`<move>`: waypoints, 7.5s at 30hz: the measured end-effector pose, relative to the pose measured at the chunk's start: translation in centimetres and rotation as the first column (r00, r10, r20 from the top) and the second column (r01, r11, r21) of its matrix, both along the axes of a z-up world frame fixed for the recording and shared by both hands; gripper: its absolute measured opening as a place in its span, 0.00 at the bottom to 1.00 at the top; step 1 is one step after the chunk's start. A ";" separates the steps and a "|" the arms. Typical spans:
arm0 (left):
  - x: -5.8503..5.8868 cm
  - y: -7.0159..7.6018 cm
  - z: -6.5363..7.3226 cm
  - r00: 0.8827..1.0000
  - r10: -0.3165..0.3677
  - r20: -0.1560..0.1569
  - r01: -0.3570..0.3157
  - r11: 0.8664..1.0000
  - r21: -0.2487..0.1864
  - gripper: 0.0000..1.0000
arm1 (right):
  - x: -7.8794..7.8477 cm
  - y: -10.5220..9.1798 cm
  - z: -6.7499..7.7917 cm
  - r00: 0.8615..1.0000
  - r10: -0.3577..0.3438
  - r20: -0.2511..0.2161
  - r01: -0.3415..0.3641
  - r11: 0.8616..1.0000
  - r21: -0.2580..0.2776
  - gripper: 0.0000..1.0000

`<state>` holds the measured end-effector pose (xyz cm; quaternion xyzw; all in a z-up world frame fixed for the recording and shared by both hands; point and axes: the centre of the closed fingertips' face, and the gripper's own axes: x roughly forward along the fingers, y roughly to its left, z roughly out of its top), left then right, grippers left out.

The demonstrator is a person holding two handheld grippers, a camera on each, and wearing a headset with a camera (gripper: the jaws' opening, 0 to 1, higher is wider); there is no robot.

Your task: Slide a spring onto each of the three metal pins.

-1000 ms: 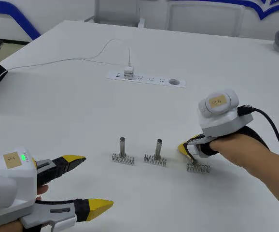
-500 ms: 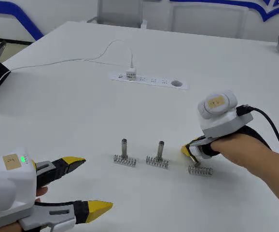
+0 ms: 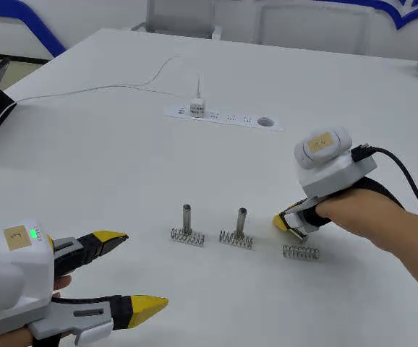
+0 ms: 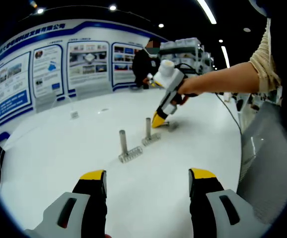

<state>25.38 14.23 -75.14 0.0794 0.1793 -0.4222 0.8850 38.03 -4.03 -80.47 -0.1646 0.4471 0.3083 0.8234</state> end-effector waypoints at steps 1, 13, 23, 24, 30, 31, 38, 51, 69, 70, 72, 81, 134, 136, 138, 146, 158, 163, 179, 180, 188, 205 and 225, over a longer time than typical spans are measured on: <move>0.0 0.0 0.0 1.000 0.000 0.000 0.000 1.000 0.000 0.68 | 0.0 0.0 0.0 1.000 -0.002 -0.009 0.002 1.000 -0.003 0.10; 0.2 0.2 0.5 1.000 0.007 0.012 -0.007 1.000 0.003 0.67 | -0.2 -0.2 0.2 0.999 -0.037 0.016 0.037 0.999 0.016 0.09; 0.3 0.3 1.0 1.000 0.006 0.026 -0.006 1.000 0.005 0.67 | -0.9 -0.2 2.8 0.996 -0.048 0.071 0.042 0.996 0.079 0.09; 0.3 0.2 1.1 1.000 0.004 0.027 -0.004 1.000 0.005 0.67 | -0.9 -0.2 2.9 0.996 -0.049 0.073 0.043 0.996 0.083 0.09; 0.3 0.0 1.4 0.999 -0.006 0.035 0.005 1.000 0.008 0.67 | -1.4 -0.5 3.5 0.994 -0.059 0.097 0.049 0.994 0.100 0.09; 0.3 0.0 1.5 0.999 -0.006 0.036 0.006 1.000 0.007 0.67 | -1.4 -0.6 3.7 0.993 -0.063 0.099 0.053 0.993 0.102 0.09; 0.2 -0.1 1.7 0.999 -0.013 0.042 0.013 1.000 0.012 0.67 | -1.8 -0.9 4.4 0.989 -0.076 0.124 0.061 0.991 0.123 0.09; -0.1 -0.3 2.2 0.998 -0.021 0.054 0.020 1.000 0.014 0.67 | -2.7 -1.9 4.9 0.985 -0.093 0.147 0.071 0.986 0.151 0.09; -0.3 -0.5 2.7 0.997 -0.025 0.071 0.024 1.000 0.020 0.67 | -4.2 -2.5 5.0 0.980 -0.103 0.171 0.074 0.983 0.171 0.09; -0.3 -0.6 2.7 0.997 -0.026 0.071 0.025 1.000 0.020 0.67 | -4.2 -2.5 5.0 0.980 -0.102 0.172 0.073 0.983 0.170 0.09; -0.4 -0.7 2.8 0.997 -0.028 0.072 0.027 0.999 0.020 0.67 | -4.1 -2.6 4.9 0.979 -0.100 0.176 0.070 0.983 0.169 0.09; -0.5 -1.0 2.7 0.997 -0.031 0.073 0.030 0.999 0.018 0.67 | -4.0 -2.7 4.9 0.977 -0.092 0.190 0.060 0.984 0.168 0.10; -0.7 -1.1 2.3 0.998 -0.035 0.060 0.035 0.999 0.015 0.67 | -6.4 -3.5 2.0 0.982 0.092 0.162 -0.109 0.989 0.100 0.19; -0.7 -1.1 2.2 0.998 -0.034 0.058 0.034 0.999 0.015 0.67 | -6.3 -3.5 1.7 0.982 0.104 0.157 -0.119 0.989 0.092 0.19; -0.6 -1.1 2.2 0.998 -0.033 0.057 0.033 0.999 0.014 0.67 | -6.3 -3.4 1.5 0.981 0.116 0.152 -0.131 0.987 0.092 0.19; -0.7 -1.2 1.8 0.998 -0.033 0.048 0.032 0.999 0.013 0.67 | -6.5 -3.1 0.5 0.977 0.169 0.130 -0.177 0.983 0.057 0.19; -0.8 -1.4 1.5 0.998 -0.044 0.038 0.043 0.999 0.016 0.66 | -7.3 -3.3 0.0 0.976 0.196 0.100 -0.201 0.979 0.043 0.16; -0.9 -1.7 1.5 0.998 -0.058 0.038 0.057 0.998 0.018 0.66 | -7.7 -3.1 0.0 0.974 0.211 0.079 -0.215 0.976 0.044 0.15; -1.2 -2.7 1.1 0.994 -0.108 0.029 0.107 0.994 0.034 0.64 | -8.4 -2.8 -0.1 0.970 0.239 0.054 -0.240 0.971 0.021 0.12; -1.2 -2.9 1.1 0.993 -0.115 0.029 0.114 0.993 0.035 0.64 | -8.6 -2.8 0.0 0.969 0.242 0.053 -0.243 0.970 0.021 0.12; -1.3 -5.0 0.8 0.978 -0.206 0.027 0.204 0.977 0.068 0.63 | -9.6 -2.2 0.6 0.959 0.277 0.061 -0.279 0.960 0.029 0.12; -0.4 -8.7 0.0 0.943 -0.332 0.025 0.328 0.938 0.110 0.58 | -12.2 -0.3 2.0 0.928 0.367 0.059 -0.370 0.927 0.053 0.12; -1.9 -11.4 -0.7 0.905 -0.426 0.020 0.421 0.900 0.115 0.43 | -15.0 3.4 3.7 0.850 0.524 0.056 -0.527 0.847 0.069 0.12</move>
